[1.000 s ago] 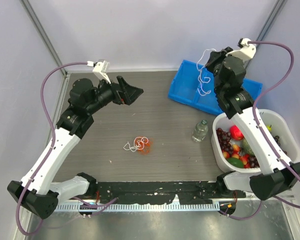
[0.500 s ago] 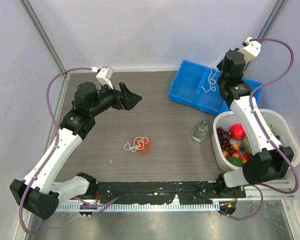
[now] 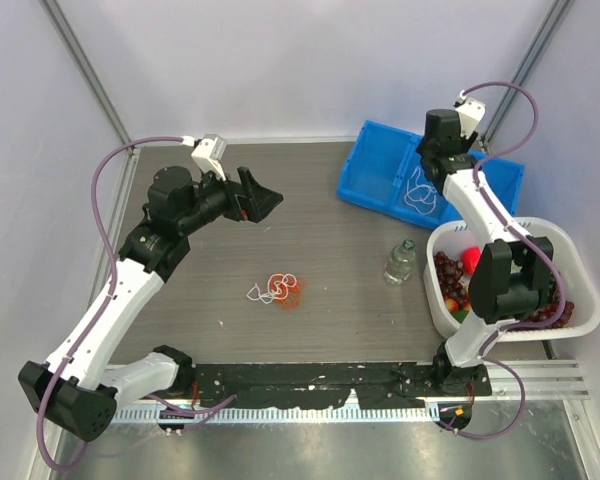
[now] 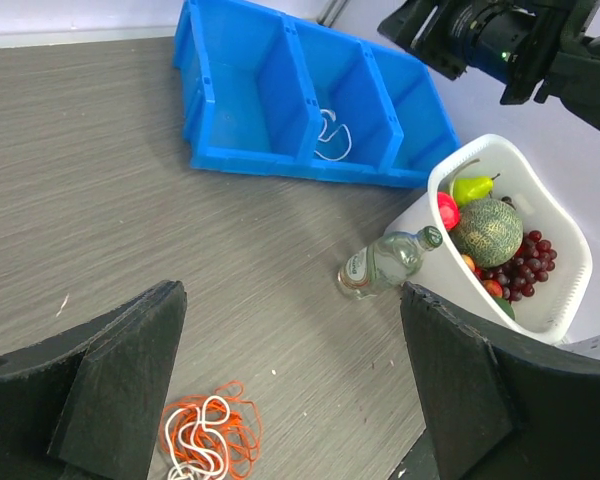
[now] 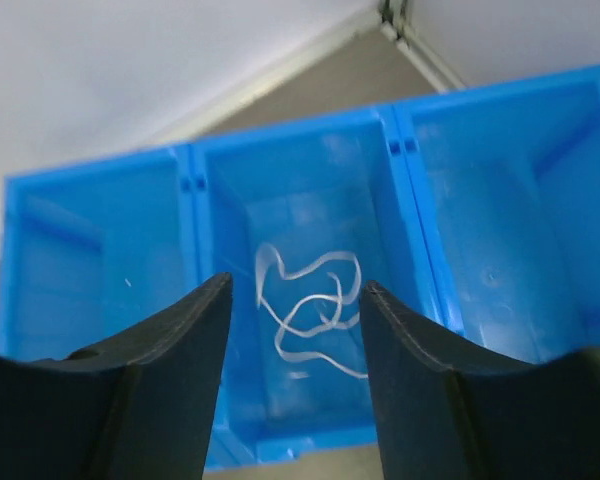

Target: Untangle the cables

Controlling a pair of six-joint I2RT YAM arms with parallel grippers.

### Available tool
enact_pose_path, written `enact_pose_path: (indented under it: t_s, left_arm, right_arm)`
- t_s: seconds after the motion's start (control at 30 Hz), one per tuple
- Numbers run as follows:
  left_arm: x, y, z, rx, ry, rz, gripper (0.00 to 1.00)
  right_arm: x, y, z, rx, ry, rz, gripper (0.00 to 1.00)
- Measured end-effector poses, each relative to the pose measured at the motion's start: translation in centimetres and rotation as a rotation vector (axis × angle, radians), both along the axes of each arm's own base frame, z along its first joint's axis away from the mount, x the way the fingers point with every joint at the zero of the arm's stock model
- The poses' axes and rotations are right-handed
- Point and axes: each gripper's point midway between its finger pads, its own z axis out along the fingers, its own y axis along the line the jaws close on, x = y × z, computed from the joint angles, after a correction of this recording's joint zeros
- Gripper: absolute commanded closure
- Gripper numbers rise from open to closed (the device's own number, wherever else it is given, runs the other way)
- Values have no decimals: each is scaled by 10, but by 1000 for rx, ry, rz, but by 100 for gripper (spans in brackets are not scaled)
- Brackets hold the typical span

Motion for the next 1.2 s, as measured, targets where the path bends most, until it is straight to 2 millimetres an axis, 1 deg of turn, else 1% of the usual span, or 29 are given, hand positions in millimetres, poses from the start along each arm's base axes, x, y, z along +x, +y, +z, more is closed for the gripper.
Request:
enact_pose_path:
  t_s: [0.07, 0.1, 0.2, 0.27, 0.3, 0.33, 0.37, 0.4, 0.43, 0.47, 0.5, 0.57, 0.6, 0.63, 0.7, 0.73, 0.8, 0.87, 0.9, 0.97, 1.0, 1.07, 1.1, 1.17, 1.2]
  left_arm:
    - [0, 0, 0, 3, -3, 0, 8]
    - [0, 0, 0, 5, -4, -1, 8]
    - [1, 0, -1, 7, -2, -1, 9]
    - [1, 0, -2, 9, 1, -2, 9]
    - [2, -1, -3, 9, 2, -2, 9]
    - [2, -1, -3, 10, 4, -2, 9]
    - [2, -1, -4, 10, 5, -1, 9]
    - [2, -1, -4, 11, 6, -1, 9]
    - [3, -1, -5, 11, 8, -2, 9]
    - [3, -1, -5, 12, 9, -2, 11]
    - [3, -1, -6, 12, 11, -2, 13]
    - [5, -2, -8, 14, 17, -2, 18]
    - [5, -2, -9, 15, 20, -1, 21]
    - [6, -3, -11, 17, 25, -1, 25]
    - [9, -3, -15, 21, 34, 1, 32]
    - [10, -4, -17, 24, 43, 5, 35]
    - [15, -4, -25, 24, 70, 21, 36]
    - [17, -3, -40, 23, 115, 40, 38]
    - [16, -2, -53, 25, 149, 51, 41]
    - [11, 1, -83, 30, 232, 75, 47]
    - [7, 4, -104, 41, 280, 89, 49]
    - [-9, 14, -150, 73, 389, 124, 53]
    - [-20, 21, -174, 93, 447, 150, 53]
    - [-39, 35, -203, 117, 520, 193, 51]
    - [-50, 42, -214, 123, 549, 221, 47]
  right_arm:
    - [-6, 4, -17, 14, 66, 20, 34]
    - [-9, 6, -19, 26, 82, 30, 35]
    - [-21, 17, -17, 73, 88, 83, 38]
    - [-34, 31, -13, 104, 82, 142, 38]
    - [-42, 41, -10, 117, 73, 185, 39]
    - [-52, 56, -7, 127, 70, 237, 39]
    - [-62, 77, -4, 133, 68, 302, 39]
    - [-72, 103, -1, 139, 62, 379, 39]
    - [-83, 134, 0, 143, 58, 467, 39]
    - [-97, 167, -1, 152, 57, 563, 40]
    - [-109, 195, -5, 159, 51, 643, 39]
    - [-149, 250, -27, 186, 81, 820, 40]
    - [-175, 275, -47, 203, 113, 914, 40]
    - [-193, 290, -63, 222, 139, 972, 40]
    - [-222, 306, -92, 259, 188, 1049, 42]
    - [-233, 312, -106, 280, 209, 1076, 43]
    - [-250, 319, -127, 325, 240, 1104, 44]
    - [-258, 328, -132, 348, 246, 1127, 44]
    - [-261, 333, -132, 359, 237, 1136, 43]
    - [-265, 343, -129, 384, 215, 1152, 43]
    - [-267, 347, -128, 396, 202, 1160, 43]
    - [-271, 352, -128, 414, 190, 1172, 43]
    - [-272, 354, -129, 422, 187, 1178, 43]
    - [-273, 357, -133, 438, 193, 1180, 43]
    - [-273, 359, -135, 445, 196, 1182, 43]
